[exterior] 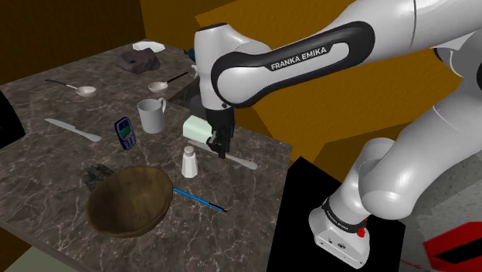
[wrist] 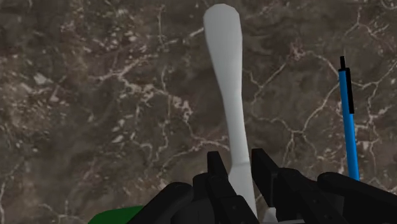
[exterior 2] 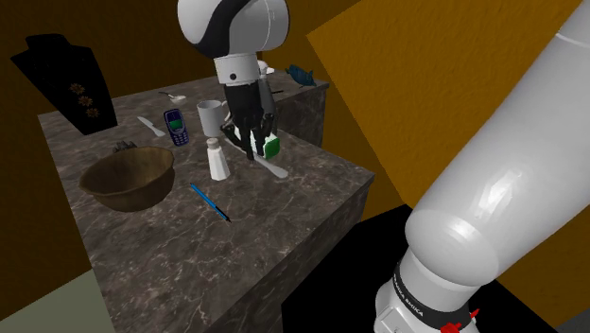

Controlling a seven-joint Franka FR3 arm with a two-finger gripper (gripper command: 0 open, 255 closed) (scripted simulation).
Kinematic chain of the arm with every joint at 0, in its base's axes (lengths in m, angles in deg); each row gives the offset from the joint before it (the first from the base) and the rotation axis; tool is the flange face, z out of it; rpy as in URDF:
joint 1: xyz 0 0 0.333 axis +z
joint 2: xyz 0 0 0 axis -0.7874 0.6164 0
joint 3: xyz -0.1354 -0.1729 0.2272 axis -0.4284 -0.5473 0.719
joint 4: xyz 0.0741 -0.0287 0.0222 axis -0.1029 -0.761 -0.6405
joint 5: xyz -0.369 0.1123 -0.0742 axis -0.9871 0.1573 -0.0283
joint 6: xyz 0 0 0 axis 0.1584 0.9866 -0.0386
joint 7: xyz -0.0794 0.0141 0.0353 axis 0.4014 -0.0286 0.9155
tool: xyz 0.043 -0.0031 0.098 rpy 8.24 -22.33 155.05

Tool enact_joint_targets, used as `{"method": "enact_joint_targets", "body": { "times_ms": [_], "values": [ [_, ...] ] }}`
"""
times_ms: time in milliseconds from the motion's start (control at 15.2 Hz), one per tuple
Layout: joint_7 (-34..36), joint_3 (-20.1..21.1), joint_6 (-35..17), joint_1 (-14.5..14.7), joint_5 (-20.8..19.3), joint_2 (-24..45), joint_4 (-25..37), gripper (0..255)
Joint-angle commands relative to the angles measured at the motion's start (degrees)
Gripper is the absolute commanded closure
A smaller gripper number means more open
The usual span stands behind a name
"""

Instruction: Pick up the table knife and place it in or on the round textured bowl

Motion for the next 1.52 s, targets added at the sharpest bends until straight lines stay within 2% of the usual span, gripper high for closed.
{"method": "enact_joint_targets", "body": {
  "times_ms": [0, 1122, 1452],
  "values": [
    [-0.07, -0.13, 1.79, -0.05, 0.04, -0.77, 1.00, 255],
    [0.22, -0.74, 14.79, -0.24, 0.11, -3.86, 10.95, 255],
    [7.03, 3.26, 15.08, 2.31, 0.55, 2.56, 18.09, 255]
  ]
}}
